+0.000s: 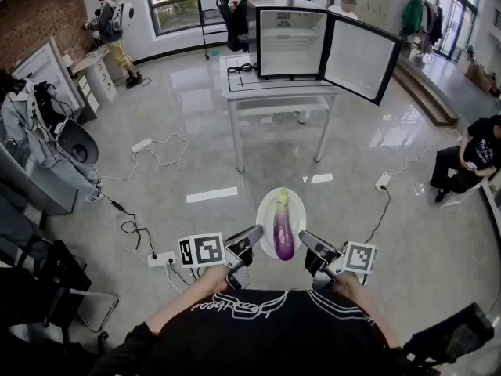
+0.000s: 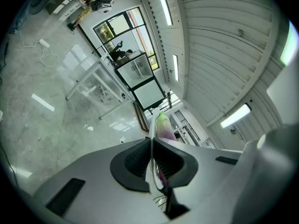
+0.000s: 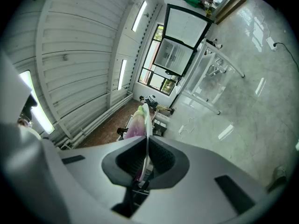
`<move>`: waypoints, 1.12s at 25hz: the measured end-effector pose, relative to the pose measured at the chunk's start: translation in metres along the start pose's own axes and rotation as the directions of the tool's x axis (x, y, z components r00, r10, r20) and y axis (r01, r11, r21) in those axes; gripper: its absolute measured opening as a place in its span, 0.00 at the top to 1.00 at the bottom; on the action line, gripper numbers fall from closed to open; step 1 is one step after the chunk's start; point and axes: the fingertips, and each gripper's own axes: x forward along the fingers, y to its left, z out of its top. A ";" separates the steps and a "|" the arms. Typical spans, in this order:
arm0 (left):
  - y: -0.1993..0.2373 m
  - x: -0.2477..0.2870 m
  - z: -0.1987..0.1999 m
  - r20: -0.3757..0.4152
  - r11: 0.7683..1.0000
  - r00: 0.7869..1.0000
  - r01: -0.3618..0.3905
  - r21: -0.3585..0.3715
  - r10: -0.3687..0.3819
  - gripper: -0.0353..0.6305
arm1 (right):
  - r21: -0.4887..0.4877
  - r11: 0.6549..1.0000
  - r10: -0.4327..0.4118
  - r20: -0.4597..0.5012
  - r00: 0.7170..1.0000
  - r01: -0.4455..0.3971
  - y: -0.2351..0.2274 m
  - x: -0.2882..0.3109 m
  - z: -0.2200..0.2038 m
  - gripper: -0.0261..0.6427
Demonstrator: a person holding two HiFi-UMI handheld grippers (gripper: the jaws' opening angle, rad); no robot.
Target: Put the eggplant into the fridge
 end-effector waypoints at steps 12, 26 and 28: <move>0.003 -0.002 -0.003 -0.017 1.000 1.000 0.013 -0.006 -0.013 0.91 | -0.026 0.999 -0.019 0.006 1.000 0.020 0.001 -0.002 -0.005 0.93; -0.001 -0.009 -0.010 -0.031 1.000 0.999 0.026 -0.001 -0.026 0.91 | -0.025 0.999 -0.038 0.038 0.999 0.039 0.004 -0.007 -0.013 0.93; 0.000 -0.009 -0.010 -0.036 1.000 0.999 0.027 -0.005 -0.027 0.91 | -0.017 0.999 -0.039 0.042 0.998 0.040 0.003 -0.007 -0.014 0.93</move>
